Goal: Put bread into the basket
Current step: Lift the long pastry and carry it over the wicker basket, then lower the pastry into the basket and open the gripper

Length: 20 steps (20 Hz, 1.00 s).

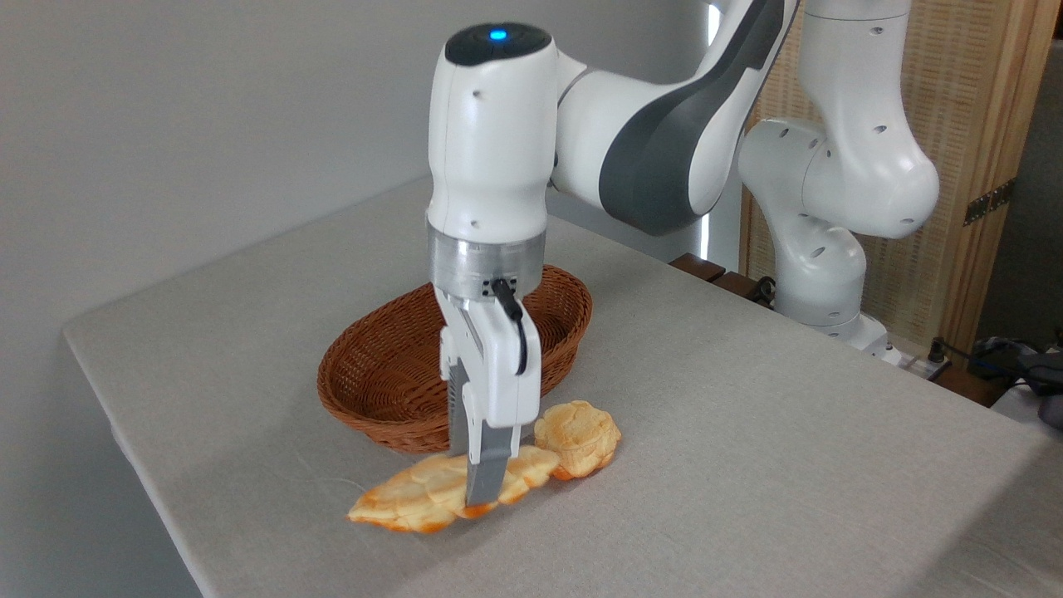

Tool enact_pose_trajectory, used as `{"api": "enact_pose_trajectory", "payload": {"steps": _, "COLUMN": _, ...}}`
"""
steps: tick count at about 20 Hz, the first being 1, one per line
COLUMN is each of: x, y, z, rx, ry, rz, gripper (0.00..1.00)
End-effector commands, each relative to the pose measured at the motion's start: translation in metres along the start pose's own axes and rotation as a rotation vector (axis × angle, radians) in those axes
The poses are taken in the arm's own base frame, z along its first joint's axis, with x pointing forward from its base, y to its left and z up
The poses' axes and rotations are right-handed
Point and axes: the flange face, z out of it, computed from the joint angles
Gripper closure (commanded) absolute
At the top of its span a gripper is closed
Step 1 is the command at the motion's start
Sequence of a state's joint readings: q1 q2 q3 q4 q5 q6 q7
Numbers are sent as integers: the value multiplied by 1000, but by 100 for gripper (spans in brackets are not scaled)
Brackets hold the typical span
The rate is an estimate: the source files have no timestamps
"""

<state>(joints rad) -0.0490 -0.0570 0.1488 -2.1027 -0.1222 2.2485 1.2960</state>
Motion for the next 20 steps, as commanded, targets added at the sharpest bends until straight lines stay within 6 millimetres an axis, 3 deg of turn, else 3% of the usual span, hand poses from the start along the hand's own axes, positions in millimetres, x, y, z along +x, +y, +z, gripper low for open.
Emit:
{"api": "enact_pose_trajectory", "payload": {"steps": 1, "x": 11, "y": 5, "z": -21, "rx": -3, "ry": 62, "rz": -196, "gripper": 43}}
{"api": "enact_pose_trajectory", "payload": {"steps": 8, "x": 84, "y": 45, "z": -56, "rx": -84, "ry": 75, "rz": -340, "gripper": 37}}
{"api": "enact_pose_trajectory", "payload": {"steps": 11, "x": 122, "y": 70, "z": -54, "rx": -100, "ry": 67, "rz": -355, "gripper": 31}}
{"api": "enact_pose_trajectory", "payload": {"steps": 15, "x": 165, "y": 111, "z": -45, "rx": -159, "ry": 18, "rz": -311, "gripper": 31}}
{"api": "enact_pose_trajectory", "payload": {"steps": 18, "x": 177, "y": 124, "z": -42, "rx": -172, "ry": 2, "rz": -299, "gripper": 29}}
{"api": "enact_pose_trajectory", "payload": {"steps": 20, "x": 177, "y": 126, "z": -39, "rx": -187, "ry": -14, "rz": -295, "gripper": 21}}
